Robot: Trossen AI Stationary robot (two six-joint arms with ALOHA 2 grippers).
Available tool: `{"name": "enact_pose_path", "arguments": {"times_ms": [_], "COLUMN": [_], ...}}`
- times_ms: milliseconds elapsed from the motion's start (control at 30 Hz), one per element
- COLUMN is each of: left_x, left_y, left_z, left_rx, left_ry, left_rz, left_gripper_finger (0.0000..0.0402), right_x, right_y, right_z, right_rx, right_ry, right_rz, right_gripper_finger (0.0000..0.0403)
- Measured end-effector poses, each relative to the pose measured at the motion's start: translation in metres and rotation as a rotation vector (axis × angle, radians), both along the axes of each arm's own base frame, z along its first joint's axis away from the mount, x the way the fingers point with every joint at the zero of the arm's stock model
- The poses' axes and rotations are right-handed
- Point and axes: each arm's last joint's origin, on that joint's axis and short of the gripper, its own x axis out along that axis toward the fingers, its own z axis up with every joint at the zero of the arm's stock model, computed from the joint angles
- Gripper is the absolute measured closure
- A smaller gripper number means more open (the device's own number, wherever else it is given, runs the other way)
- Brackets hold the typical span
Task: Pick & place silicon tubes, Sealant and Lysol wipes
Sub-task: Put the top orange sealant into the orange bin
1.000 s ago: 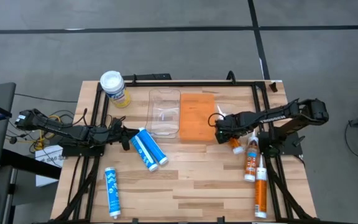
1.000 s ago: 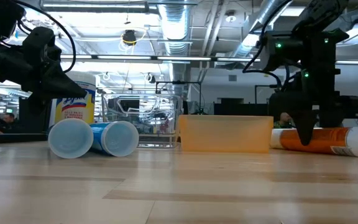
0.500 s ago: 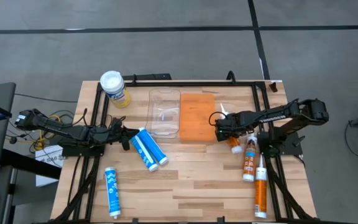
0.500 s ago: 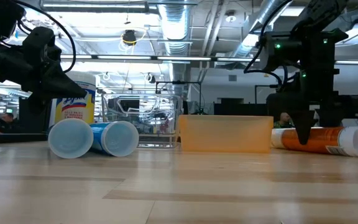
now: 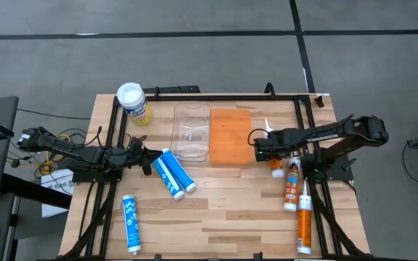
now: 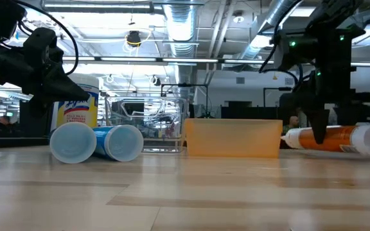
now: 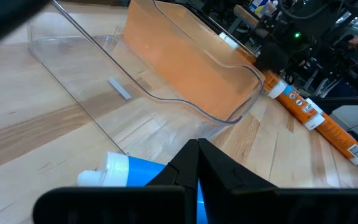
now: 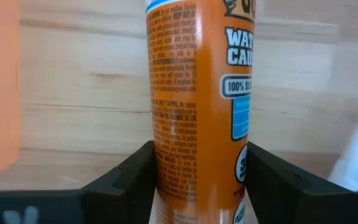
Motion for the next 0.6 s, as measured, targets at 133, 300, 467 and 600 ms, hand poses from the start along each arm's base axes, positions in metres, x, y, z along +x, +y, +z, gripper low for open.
{"name": "enact_pose_path", "arguments": {"times_ms": [133,300,467,600], "left_x": [0.000,0.000,0.000,0.000], "left_y": [0.000,0.000,0.000,0.000], "left_z": [0.000,0.000,0.000,0.001], "left_rx": [0.000,0.000,-0.001,-0.002], "left_ry": [0.000,0.000,-0.005,-0.009], "left_rz": [0.000,0.000,0.000,-0.001], "left_gripper_finger": [0.0401,0.0401,0.0401,0.0401], "right_x": [-0.008,-0.022,-0.022,-0.009], "right_y": [0.000,0.000,-0.003,-0.006], "right_z": [0.014,0.038,0.079,0.111], "right_rx": [-0.031,-0.082,-0.196,-0.275], "right_ry": [-0.056,-0.120,-0.264,-0.403], "right_rz": [-0.053,-0.113,-0.122,-0.081], "right_gripper_finger": [0.0214,0.0214,0.0215,0.0216]}}
